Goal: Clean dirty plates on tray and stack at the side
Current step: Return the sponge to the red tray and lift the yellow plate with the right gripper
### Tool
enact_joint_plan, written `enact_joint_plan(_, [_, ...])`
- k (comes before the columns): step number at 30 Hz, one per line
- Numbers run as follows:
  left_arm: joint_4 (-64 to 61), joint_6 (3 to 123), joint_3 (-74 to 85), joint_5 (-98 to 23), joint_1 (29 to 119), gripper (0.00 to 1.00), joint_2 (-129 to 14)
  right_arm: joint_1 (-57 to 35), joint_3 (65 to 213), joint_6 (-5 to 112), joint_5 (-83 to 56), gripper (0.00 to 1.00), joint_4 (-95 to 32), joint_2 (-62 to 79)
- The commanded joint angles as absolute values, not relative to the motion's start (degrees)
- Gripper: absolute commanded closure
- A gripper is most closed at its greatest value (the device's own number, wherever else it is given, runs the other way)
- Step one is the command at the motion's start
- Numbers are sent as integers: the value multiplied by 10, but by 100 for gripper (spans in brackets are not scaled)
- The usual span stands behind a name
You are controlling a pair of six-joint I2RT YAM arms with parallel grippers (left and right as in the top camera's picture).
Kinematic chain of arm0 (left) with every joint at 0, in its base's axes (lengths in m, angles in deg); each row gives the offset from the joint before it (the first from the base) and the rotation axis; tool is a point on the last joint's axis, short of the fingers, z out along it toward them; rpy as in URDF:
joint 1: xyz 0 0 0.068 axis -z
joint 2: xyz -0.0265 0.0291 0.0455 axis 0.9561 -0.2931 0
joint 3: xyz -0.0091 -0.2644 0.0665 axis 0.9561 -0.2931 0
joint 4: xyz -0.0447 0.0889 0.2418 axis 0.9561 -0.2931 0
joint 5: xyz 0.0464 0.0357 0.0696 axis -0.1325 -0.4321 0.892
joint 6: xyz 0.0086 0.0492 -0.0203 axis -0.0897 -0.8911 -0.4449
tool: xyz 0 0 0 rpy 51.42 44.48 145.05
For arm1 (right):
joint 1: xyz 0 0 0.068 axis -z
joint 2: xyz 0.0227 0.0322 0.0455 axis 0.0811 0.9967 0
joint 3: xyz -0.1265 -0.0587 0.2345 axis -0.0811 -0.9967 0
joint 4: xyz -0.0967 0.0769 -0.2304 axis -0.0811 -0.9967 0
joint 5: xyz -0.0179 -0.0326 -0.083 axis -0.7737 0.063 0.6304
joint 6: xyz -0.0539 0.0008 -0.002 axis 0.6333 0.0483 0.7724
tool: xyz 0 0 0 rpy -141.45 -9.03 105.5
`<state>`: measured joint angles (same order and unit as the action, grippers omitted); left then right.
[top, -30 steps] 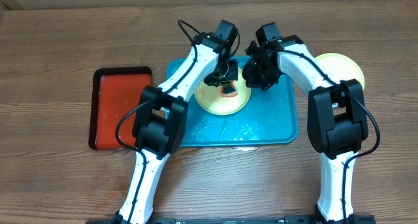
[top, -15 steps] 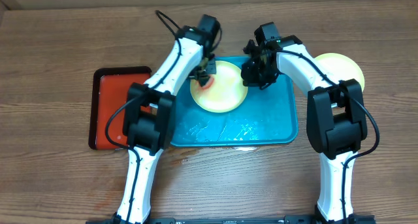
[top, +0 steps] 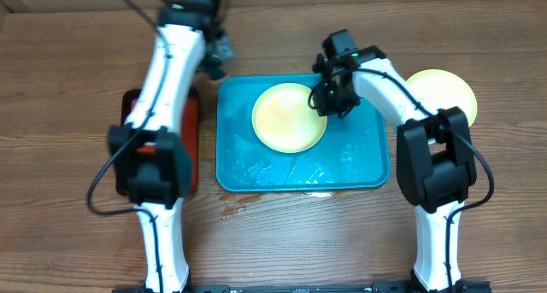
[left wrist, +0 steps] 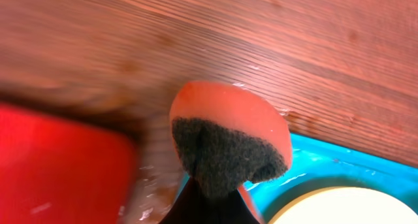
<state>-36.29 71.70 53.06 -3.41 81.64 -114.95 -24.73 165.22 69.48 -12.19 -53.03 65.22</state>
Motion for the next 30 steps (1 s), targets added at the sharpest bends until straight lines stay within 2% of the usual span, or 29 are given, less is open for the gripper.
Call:
enact_joint_plan(1, [-397,708,545,-35,796,96,-1113,-301,1678,738,50,96,-528,587])
enact_joint_plan(9, [-456,708,519,-36,721,96,-1117,-414,1680,812,481,96,-470,547])
enact_joint_plan(13, [-470,708,503,-36,698,96,-1117,-454,1680,932,613,96,-452,547])
enact_joint_plan(16, [-478,708,499,-36,690,96,-1117,-475,1680,998,657,96,-451,547])
enact_joint_plan(24, [-481,708,498,-40,689,96,-1117,-508,1680,1087,766,96,-375,547])
enact_joint_plan(27, [-483,708,498,-40,689,96,-1117,-519,1680,1096,755,96,-350,547])
enact_joint_plan(30, [-484,708,498,-40,689,96,-1117,-519,1680,1038,654,96,-372,547])
